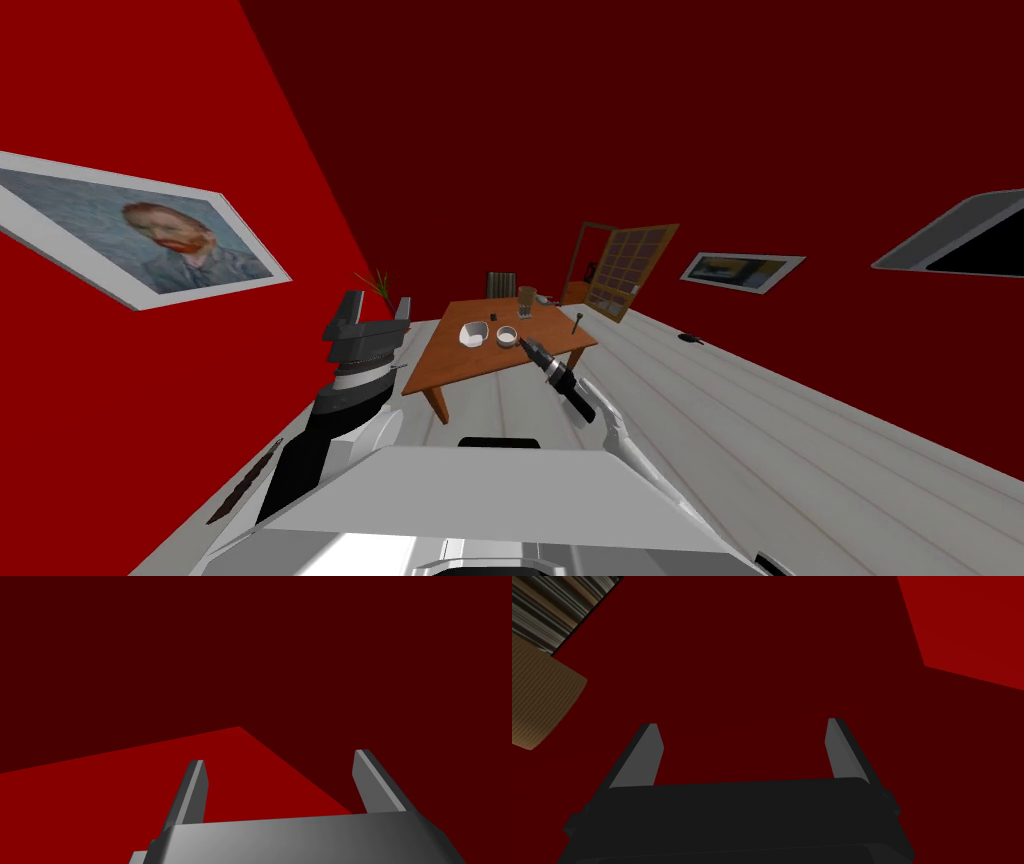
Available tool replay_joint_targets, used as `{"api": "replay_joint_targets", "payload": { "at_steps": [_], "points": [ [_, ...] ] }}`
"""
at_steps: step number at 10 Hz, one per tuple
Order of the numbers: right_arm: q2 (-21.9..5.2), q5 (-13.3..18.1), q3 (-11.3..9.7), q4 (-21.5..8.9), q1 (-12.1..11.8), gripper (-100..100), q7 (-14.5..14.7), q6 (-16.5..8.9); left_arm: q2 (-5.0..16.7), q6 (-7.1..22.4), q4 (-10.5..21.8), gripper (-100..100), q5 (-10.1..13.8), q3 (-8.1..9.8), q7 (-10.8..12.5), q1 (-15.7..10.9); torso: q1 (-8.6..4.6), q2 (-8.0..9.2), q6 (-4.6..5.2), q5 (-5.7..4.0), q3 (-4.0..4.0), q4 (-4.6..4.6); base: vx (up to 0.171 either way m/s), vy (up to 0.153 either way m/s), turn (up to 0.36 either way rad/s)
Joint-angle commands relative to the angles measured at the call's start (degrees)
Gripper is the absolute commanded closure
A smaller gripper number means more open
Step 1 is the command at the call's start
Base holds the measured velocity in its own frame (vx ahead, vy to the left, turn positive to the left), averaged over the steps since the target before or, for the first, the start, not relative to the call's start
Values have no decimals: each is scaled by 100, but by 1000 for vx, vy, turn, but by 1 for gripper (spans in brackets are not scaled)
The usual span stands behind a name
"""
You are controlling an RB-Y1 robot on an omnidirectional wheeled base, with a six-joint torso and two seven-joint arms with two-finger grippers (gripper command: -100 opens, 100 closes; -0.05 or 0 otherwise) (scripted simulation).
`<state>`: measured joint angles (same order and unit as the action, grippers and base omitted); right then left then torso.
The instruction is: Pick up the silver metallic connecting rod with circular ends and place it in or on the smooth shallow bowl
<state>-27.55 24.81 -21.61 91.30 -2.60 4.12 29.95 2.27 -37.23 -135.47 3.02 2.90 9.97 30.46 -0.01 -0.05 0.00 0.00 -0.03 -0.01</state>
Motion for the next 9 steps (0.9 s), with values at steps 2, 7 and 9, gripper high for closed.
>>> {"api": "replay_joint_targets", "payload": {
  "at_steps": [2,7,9],
  "points": [
    [-57,106,-152,-379,171,-100,25,13,0,0,0,0,0,0,0,0,0,-1,2,0,-1,0,4,-1,43],
    [-467,750,-969,-1233,882,-100,165,10,0,0,0,0,0,0,0,1,0,-3,4,0,-2,-1,14,1,114],
    [-467,750,-1055,-1460,882,-100,165,10,0,0,0,0,0,0,0,1,1,-3,4,0,-2,-1,14,-1,31]
  ]
}}
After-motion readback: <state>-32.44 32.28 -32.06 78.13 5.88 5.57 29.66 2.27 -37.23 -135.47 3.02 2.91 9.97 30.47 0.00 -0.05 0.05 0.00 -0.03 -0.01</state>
